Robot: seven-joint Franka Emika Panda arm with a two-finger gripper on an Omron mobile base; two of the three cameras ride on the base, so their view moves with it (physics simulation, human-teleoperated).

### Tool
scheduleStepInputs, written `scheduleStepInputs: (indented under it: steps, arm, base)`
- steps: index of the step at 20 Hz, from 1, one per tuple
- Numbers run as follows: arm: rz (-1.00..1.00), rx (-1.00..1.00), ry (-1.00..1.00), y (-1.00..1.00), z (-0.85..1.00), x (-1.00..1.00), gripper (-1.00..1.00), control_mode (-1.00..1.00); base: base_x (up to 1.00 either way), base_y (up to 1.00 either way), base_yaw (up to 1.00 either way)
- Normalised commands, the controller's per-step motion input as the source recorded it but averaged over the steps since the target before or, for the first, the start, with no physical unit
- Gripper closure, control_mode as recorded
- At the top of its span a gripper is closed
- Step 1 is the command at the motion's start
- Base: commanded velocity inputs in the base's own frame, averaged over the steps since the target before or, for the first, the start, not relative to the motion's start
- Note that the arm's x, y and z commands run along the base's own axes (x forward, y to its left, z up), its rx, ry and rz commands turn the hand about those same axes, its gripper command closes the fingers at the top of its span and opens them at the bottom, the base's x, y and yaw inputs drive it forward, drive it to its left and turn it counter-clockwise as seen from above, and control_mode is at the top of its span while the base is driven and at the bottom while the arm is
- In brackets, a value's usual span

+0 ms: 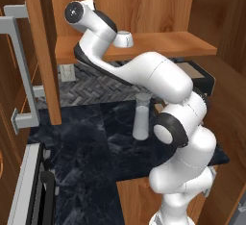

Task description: There is a tray on the dining counter. Grab the cup, mug, and pitcher and place them on the tray. The pitcher may be placed next to the tray if it cannot fit the tray.

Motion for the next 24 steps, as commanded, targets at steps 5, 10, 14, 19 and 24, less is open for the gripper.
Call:
scheduleStepInputs:
  steps: [5,10,14,19,24]
  arm:
    - [-0.02,0.0,0.0,0.11,0.0,0.11,-1.0,-1.0]
    - [-0.01,0.0,0.0,0.13,0.0,0.1,-1.0,-1.0]
    - [-0.02,0.0,0.0,0.13,0.0,0.12,-1.0,-1.0]
    - [-0.04,0.0,0.01,0.07,0.0,0.1,-1.0,-1.0]
    - [-0.05,0.0,0.01,0.01,0.0,0.11,-1.0,-1.0]
  base:
    - [0.0,0.0,0.0]
    - [0.0,0.0,0.0]
    - [0.0,0.0,0.0]
    - [0.0,0.0,0.0]
    - [0.0,0.0,0.0]
